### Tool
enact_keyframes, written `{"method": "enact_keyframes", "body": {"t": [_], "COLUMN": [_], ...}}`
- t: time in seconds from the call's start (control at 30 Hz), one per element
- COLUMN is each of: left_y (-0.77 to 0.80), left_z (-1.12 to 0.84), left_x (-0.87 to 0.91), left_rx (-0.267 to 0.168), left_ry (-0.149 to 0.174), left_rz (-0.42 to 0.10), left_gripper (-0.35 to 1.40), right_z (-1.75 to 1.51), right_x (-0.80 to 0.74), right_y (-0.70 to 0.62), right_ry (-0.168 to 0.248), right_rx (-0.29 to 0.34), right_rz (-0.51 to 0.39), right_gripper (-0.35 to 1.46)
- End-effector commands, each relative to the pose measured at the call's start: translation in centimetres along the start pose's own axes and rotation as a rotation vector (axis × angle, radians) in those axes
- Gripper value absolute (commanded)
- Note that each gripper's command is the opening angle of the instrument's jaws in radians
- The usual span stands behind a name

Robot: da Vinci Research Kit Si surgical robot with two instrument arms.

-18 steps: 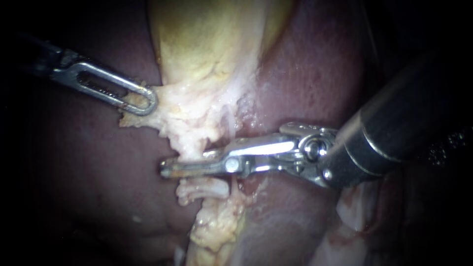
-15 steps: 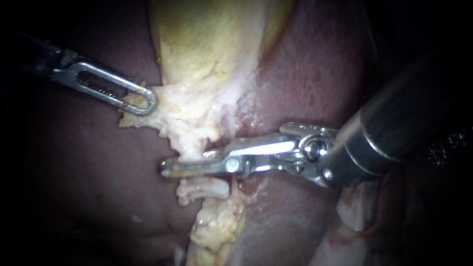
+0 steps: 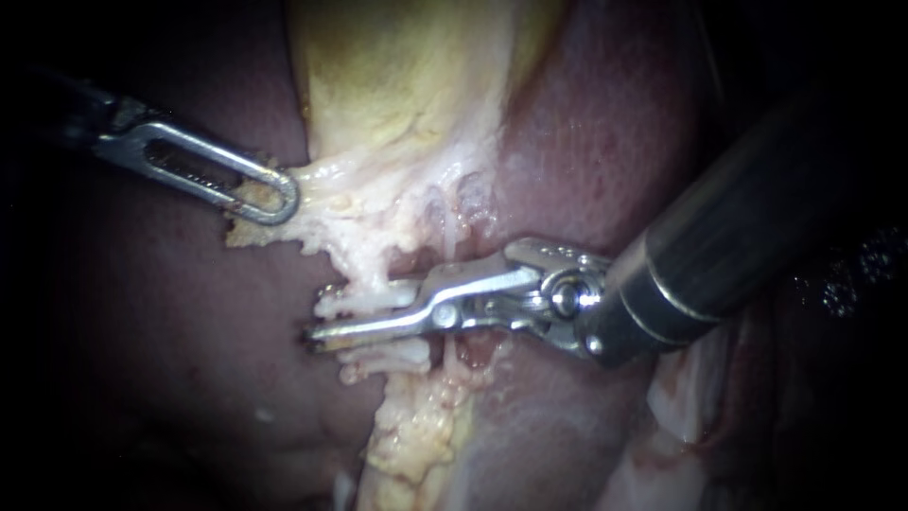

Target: Going back third clip left tube

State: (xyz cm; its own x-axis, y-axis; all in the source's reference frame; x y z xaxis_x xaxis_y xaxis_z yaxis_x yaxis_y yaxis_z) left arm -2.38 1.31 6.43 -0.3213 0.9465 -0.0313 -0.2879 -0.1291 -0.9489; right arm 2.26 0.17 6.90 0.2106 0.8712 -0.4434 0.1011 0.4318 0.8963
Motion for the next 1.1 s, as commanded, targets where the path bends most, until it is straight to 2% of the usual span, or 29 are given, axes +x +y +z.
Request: {"method": "enact_keyframes", "body": {"t": [0.03,0.23,0.4,0.6,0.9,1.1], "left_y": [0.01,0.03,0.04,0.04,0.04,0.04], "left_z": [0.0,0.0,-0.01,-0.01,-0.01,-0.01], "left_x": [0.0,-0.01,-0.01,-0.01,-0.02,-0.02], "left_rx": [0.001,0.001,0.0,0.0,0.0,0.0], "left_ry": [0.001,0.001,0.001,0.001,0.001,0.0], "left_rz": [0.0,0.0,0.0,0.0,0.0,0.0], "left_gripper": [-0.35,-0.35,-0.35,-0.35,-0.35,-0.35], "right_z": [-0.02,-0.2,-0.39,-0.61,-0.86,-1.12], "right_x": [0.0,-0.01,-0.05,-0.12,-0.18,-0.28], "right_y": [0.04,0.24,0.28,0.21,0.07,-0.04], "right_ry": [-0.002,0.013,0.014,0.007,0.011,-0.011], "right_rx": [0.002,-0.037,-0.047,-0.041,-0.106,-0.093], "right_rz": [-0.02,-0.098,-0.134,-0.176,-0.379,-0.533], "right_gripper": [0.47,0.49,0.49,0.49,0.5,0.5]}}
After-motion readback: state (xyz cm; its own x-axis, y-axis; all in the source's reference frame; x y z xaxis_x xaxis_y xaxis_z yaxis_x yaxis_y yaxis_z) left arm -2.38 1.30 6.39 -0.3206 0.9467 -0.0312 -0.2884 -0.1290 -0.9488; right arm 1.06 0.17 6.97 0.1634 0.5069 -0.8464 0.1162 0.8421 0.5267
